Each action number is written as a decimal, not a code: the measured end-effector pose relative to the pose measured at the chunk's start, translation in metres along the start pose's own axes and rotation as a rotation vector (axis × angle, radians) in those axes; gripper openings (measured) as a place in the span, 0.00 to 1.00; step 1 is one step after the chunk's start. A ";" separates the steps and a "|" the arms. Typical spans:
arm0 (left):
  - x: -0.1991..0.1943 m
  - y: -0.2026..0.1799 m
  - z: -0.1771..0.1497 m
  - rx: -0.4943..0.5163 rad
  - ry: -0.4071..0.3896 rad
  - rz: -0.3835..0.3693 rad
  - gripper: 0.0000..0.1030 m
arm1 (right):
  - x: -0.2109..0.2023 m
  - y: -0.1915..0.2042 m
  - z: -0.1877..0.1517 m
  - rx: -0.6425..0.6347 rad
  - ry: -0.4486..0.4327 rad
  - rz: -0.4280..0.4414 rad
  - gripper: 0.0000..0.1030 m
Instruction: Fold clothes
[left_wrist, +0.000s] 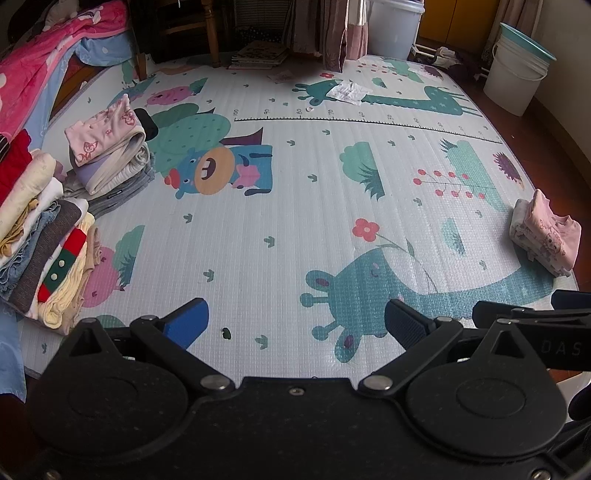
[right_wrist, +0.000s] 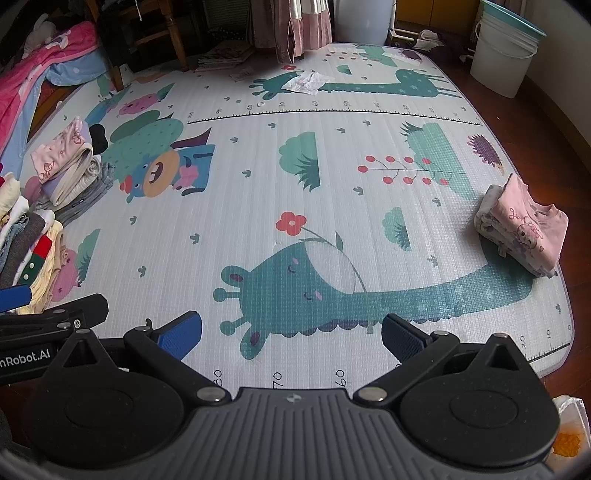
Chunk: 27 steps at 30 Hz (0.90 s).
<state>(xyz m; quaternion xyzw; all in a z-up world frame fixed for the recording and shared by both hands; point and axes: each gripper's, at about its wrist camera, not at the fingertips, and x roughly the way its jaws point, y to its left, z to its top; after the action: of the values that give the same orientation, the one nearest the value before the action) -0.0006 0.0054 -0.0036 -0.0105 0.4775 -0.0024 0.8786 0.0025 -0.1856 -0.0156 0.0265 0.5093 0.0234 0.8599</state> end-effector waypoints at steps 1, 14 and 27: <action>0.000 0.000 0.000 0.000 -0.001 0.001 1.00 | 0.000 0.000 0.000 0.000 0.000 0.000 1.00; -0.004 0.014 0.006 -0.072 -0.004 -0.011 1.00 | -0.002 0.006 0.006 -0.004 -0.020 0.038 1.00; -0.042 0.097 0.035 -0.369 -0.125 0.013 1.00 | -0.032 0.056 0.039 -0.061 -0.113 0.235 1.00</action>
<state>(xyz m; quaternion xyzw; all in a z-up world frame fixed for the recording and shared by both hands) 0.0052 0.1032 0.0490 -0.1686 0.4145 0.0914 0.8896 0.0207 -0.1331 0.0349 0.0611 0.4527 0.1381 0.8788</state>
